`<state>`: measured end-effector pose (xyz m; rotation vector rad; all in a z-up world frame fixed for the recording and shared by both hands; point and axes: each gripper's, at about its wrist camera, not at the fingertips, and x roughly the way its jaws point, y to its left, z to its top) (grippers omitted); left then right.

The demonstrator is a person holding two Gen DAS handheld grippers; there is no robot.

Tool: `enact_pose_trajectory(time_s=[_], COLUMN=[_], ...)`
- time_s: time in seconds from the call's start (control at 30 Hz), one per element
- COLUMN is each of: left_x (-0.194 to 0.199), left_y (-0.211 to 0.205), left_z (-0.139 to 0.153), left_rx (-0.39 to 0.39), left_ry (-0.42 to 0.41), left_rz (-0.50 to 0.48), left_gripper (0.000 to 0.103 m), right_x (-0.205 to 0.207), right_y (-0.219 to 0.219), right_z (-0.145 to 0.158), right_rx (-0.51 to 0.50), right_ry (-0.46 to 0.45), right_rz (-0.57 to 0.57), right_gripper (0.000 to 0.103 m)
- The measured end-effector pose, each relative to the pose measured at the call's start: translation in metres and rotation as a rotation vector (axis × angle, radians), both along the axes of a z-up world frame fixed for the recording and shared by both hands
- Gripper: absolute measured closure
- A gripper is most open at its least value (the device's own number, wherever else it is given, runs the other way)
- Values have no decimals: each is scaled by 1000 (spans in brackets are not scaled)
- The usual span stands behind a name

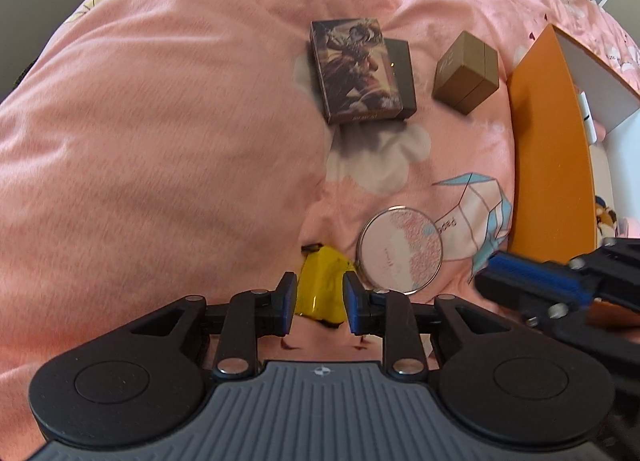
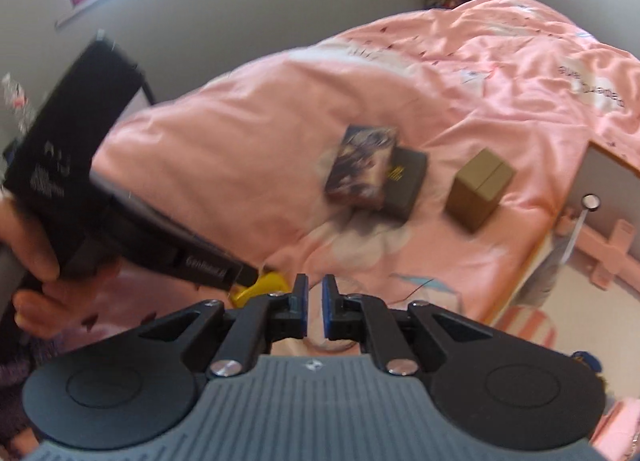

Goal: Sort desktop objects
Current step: 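Move both grippers out of the box toward the items on the bed, then grasp the yellow tape measure with the left gripper while the right gripper grasps the white charger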

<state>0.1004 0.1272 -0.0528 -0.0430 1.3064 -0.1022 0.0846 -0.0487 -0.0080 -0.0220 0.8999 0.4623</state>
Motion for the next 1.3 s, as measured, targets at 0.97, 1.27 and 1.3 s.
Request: enact_pose_trajectory(time_s=[0.97, 1.27, 1.3], left_x=[-8, 1, 2], left_y=[-13, -20, -22], left_z=[-35, -46, -47], left_rx=[69, 76, 79], left_ry=[23, 69, 72], left_rz=[-104, -96, -103], left_gripper=[68, 59, 55], right_x=[0, -15, -18], right_y=[49, 43, 41], right_z=[-102, -102, -100], right_rx=[-210, -203, -204], right_ry=[217, 183, 177], right_rz=[123, 81, 66], right_gripper=[54, 57, 57])
